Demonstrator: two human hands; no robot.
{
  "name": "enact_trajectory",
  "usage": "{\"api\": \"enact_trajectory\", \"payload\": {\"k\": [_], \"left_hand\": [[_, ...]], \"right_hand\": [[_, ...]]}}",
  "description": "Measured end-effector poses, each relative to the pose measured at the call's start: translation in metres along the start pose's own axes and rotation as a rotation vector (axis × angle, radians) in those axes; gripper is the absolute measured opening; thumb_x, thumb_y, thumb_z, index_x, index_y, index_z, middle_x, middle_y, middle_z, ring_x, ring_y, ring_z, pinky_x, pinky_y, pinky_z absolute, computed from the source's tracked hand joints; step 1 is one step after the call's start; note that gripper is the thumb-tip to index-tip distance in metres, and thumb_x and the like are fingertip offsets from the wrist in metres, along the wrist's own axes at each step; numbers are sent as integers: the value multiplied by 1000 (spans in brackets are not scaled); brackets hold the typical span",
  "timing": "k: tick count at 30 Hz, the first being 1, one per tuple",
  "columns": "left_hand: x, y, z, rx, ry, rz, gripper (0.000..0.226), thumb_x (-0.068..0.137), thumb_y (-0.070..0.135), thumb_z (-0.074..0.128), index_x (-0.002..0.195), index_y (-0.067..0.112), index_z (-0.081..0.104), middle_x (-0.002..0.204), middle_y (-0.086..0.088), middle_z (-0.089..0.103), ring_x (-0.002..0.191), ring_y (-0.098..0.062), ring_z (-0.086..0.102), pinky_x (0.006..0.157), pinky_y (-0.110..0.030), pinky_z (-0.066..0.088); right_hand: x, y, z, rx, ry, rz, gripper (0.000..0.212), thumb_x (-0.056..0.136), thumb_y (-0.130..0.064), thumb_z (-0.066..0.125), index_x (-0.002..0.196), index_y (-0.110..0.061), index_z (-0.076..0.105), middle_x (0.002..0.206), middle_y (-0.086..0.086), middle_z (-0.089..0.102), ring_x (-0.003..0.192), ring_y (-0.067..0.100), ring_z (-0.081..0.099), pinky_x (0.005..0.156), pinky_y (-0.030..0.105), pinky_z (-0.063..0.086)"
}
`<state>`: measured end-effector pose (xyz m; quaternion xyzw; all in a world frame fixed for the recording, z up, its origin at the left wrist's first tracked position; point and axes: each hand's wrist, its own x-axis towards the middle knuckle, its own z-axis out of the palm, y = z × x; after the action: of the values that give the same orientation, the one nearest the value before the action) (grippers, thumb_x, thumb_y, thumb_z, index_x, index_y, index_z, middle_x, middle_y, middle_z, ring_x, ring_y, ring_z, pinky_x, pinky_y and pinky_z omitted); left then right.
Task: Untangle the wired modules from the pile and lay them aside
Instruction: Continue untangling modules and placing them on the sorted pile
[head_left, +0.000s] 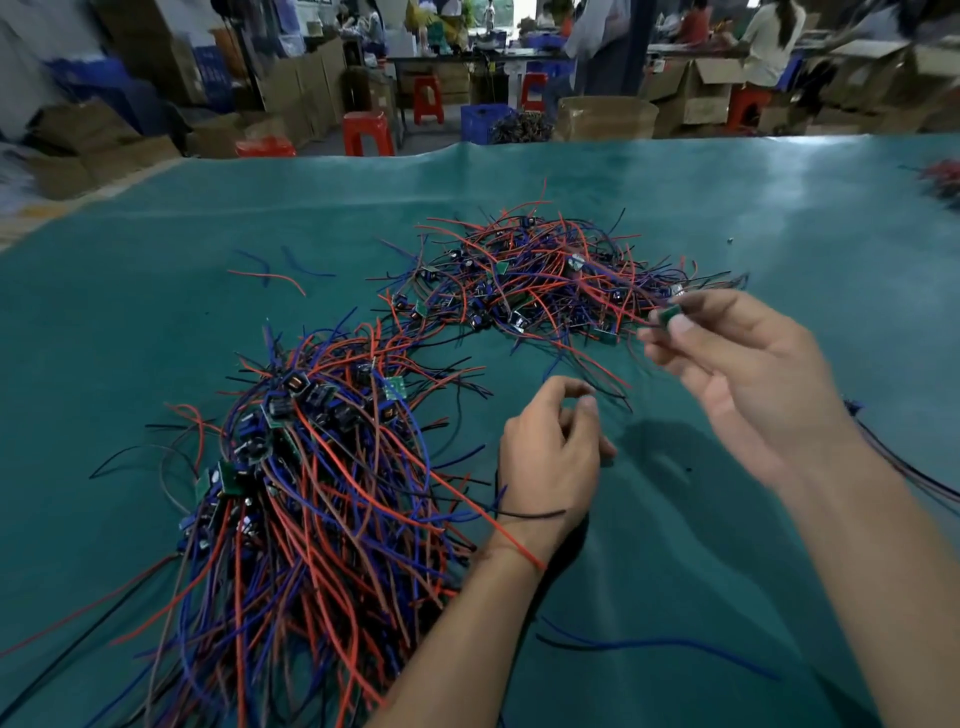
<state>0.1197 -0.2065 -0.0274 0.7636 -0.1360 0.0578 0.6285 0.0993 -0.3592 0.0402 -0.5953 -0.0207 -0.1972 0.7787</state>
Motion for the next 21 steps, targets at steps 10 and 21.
{"api": "enact_trajectory", "payload": {"k": [10,21], "left_hand": [[2,6,-1,-167,-19,-68,57,85,68,50,90,15,69,58,-4,69,50,-12,59,56,-32,47],[0,14,-5,-253,-42,-54,23,91,-6,63,108,8,72,94,-8,75,82,-13,67,84,-31,54]], "right_hand": [[-26,33,28,-196,-40,28,32,82,20,64,91,-7,77,91,8,79,87,17,73,80,25,59],[-19,35,23,11,42,138,42,81,24,62,111,-5,67,116,15,74,114,25,69,97,34,55]]}}
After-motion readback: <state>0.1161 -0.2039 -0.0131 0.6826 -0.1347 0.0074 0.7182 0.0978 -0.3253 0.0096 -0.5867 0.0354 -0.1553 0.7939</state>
